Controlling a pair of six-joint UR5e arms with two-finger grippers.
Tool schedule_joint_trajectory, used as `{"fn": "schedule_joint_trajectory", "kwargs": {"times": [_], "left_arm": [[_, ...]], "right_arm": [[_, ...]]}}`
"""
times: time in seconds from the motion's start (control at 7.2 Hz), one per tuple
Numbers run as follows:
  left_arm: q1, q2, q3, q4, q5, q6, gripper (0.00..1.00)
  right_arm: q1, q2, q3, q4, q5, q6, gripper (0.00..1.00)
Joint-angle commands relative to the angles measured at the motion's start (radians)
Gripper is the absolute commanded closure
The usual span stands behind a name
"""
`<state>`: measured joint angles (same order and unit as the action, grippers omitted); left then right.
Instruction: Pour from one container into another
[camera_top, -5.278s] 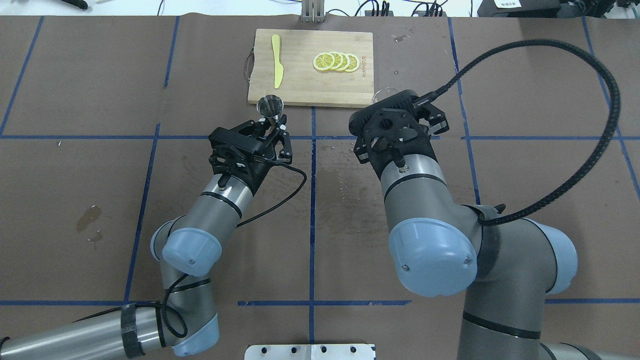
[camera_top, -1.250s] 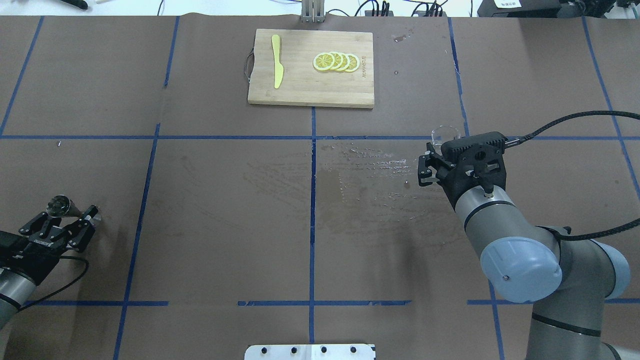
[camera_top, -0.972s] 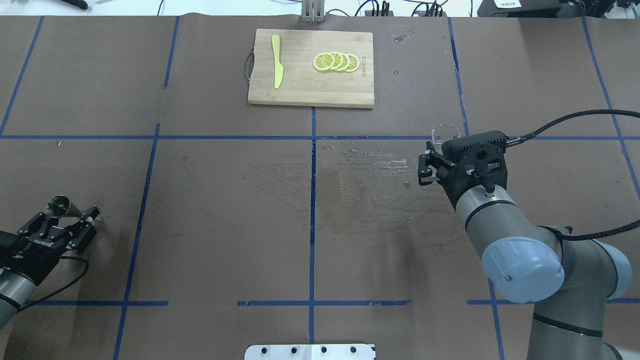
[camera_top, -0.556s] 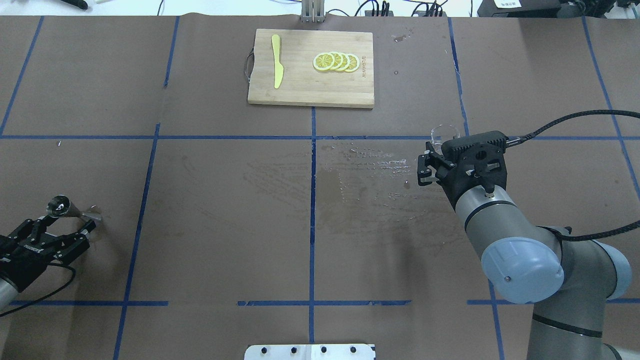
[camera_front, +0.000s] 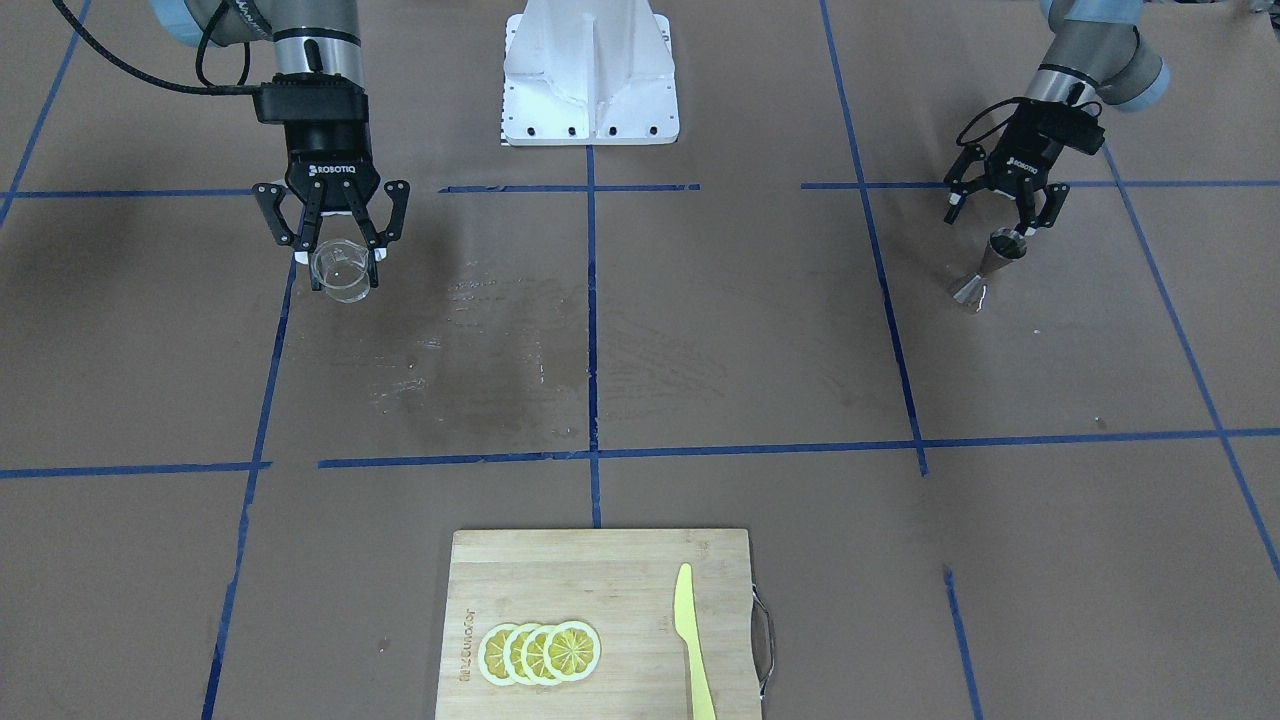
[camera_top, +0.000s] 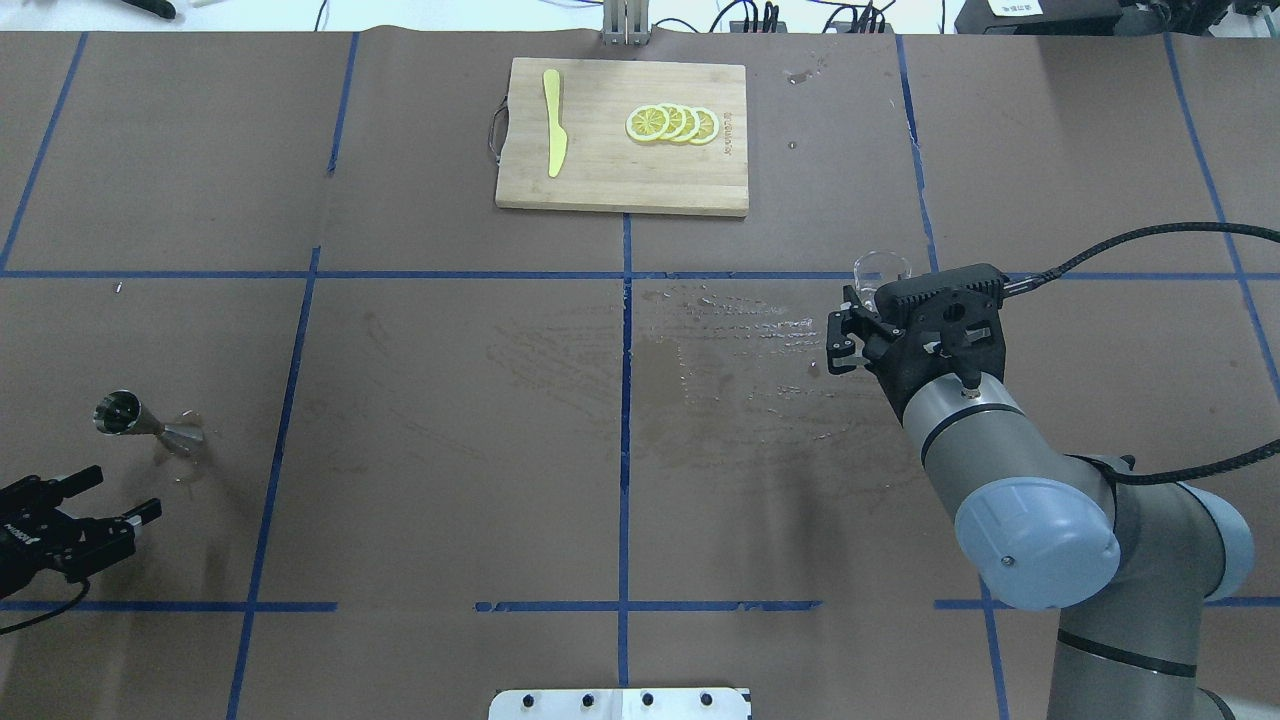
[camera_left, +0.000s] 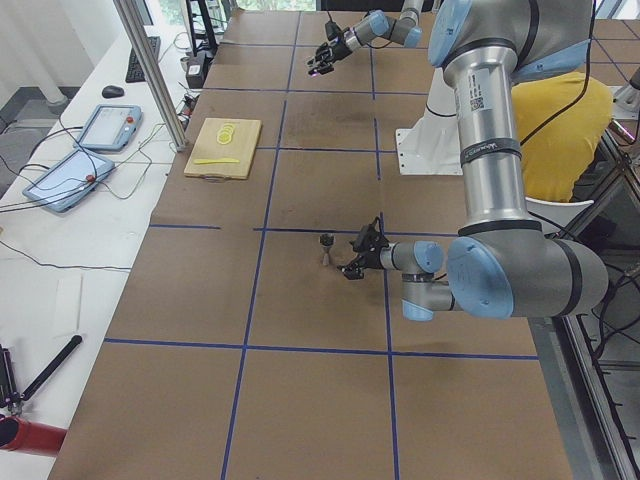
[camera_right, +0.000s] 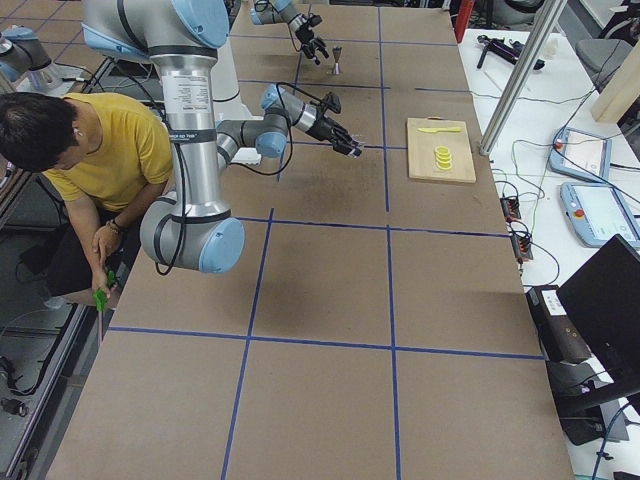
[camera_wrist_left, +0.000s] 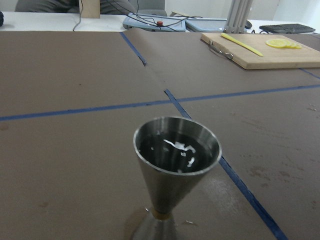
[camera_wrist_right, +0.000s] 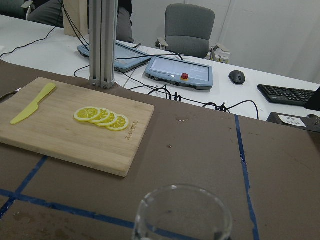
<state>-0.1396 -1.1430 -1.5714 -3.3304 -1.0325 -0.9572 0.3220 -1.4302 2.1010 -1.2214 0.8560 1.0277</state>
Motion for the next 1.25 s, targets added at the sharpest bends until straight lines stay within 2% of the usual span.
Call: {"fn": "schedule_joint_trajectory", "kwargs": {"times": [0.0, 0.14, 0.28, 0.42, 0.56, 0.69, 0.83, 0.97, 1.11], "left_arm": [[-0.023, 0.136, -0.016, 0.0, -0.162, 0.001, 0.0], [-0.113, 0.161, -0.015, -0.001, -0.278, 0.009, 0.0], [-0.212, 0.166, 0.0, 0.0, -0.35, 0.012, 0.0], [-0.25, 0.18, 0.007, 0.0, -0.413, 0.029, 0.0], [-0.367, 0.158, 0.051, 0.002, -0.552, 0.072, 0.0], [-0.552, 0.114, 0.085, 0.034, -0.687, 0.224, 0.0], [-0.791, 0.036, 0.085, 0.183, -0.851, 0.415, 0.0], [-0.959, -0.025, 0.082, 0.327, -0.994, 0.561, 0.0], [-1.044, -0.059, 0.076, 0.413, -1.053, 0.634, 0.0]], "right_arm": [[-0.001, -0.001, -0.013, 0.0, -0.002, 0.0, 0.92], [-0.001, -0.001, -0.032, 0.0, -0.006, 0.012, 0.92], [0.0, -0.012, -0.05, 0.002, -0.017, 0.085, 0.93], [0.0, -0.027, -0.058, 0.003, -0.038, 0.13, 0.93], [-0.008, -0.038, -0.103, 0.05, -0.081, 0.174, 0.93], [-0.017, -0.062, -0.151, 0.156, -0.116, 0.176, 0.93], [-0.035, -0.111, -0.203, 0.271, -0.138, 0.176, 0.93], [-0.049, -0.113, -0.275, 0.357, -0.167, 0.176, 0.93], [-0.067, -0.113, -0.324, 0.406, -0.201, 0.176, 0.93]]}}
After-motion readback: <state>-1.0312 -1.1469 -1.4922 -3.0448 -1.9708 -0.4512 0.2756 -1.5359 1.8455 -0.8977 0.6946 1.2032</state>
